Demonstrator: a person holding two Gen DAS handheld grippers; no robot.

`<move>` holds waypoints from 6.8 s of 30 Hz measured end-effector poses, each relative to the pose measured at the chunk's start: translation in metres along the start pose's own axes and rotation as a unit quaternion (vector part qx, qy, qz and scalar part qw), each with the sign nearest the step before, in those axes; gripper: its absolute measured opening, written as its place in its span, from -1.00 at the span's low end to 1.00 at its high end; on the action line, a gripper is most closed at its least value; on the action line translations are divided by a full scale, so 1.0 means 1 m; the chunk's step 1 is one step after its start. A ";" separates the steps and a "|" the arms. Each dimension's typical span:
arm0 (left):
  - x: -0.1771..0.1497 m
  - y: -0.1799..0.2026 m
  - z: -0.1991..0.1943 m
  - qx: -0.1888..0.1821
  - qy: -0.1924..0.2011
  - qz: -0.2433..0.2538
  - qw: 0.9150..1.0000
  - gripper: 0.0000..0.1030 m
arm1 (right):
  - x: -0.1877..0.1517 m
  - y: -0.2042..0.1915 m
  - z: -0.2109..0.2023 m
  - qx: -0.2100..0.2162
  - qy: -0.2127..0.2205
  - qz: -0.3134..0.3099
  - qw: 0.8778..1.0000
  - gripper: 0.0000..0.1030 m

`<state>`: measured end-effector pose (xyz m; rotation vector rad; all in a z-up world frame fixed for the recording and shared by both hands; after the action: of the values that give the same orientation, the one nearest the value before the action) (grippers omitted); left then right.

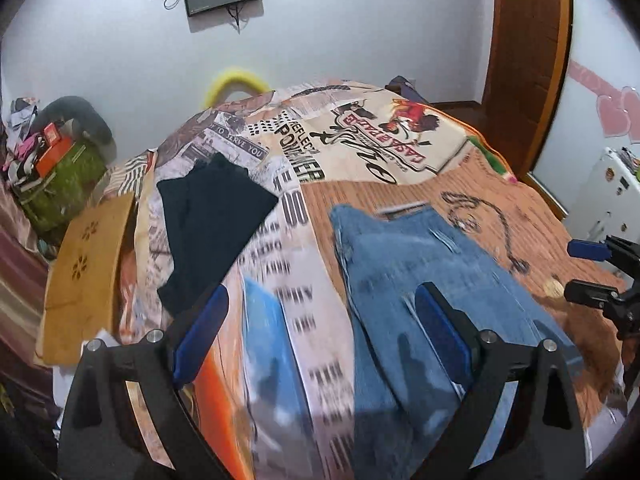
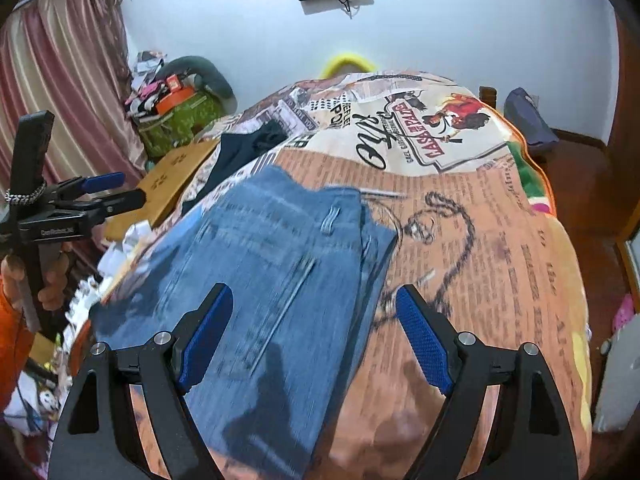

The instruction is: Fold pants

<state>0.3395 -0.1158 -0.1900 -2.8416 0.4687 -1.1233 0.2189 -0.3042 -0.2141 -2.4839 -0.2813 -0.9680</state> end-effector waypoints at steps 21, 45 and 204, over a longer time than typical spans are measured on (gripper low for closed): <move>0.020 0.040 0.154 -0.105 -0.131 -0.012 0.986 -0.18 | 0.044 0.056 0.159 0.066 -0.119 0.084 0.987 -0.58; 0.001 0.053 0.074 -0.063 -0.114 0.030 0.991 0.64 | 0.009 -0.014 0.077 0.037 -0.110 -0.012 0.993 0.43; 0.020 -0.154 -0.165 0.071 0.199 -0.136 0.968 -0.15 | 0.128 -0.236 -0.047 0.100 0.198 -0.137 0.965 -0.40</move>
<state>0.2818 0.0356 -0.0315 -2.6096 0.0029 -1.7113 0.2033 -0.1176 -0.0157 -2.0464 -0.5679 -1.4441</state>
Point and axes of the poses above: each gripper's, at about its wrist camera, not at the fingertips, and z roughly the way its jaws point, y to its right, x to its top, the point moved 6 cm from there along z, roughly the way its jaws point, and after that the axes turned 6 degrees about x, right-handed, at the moved point
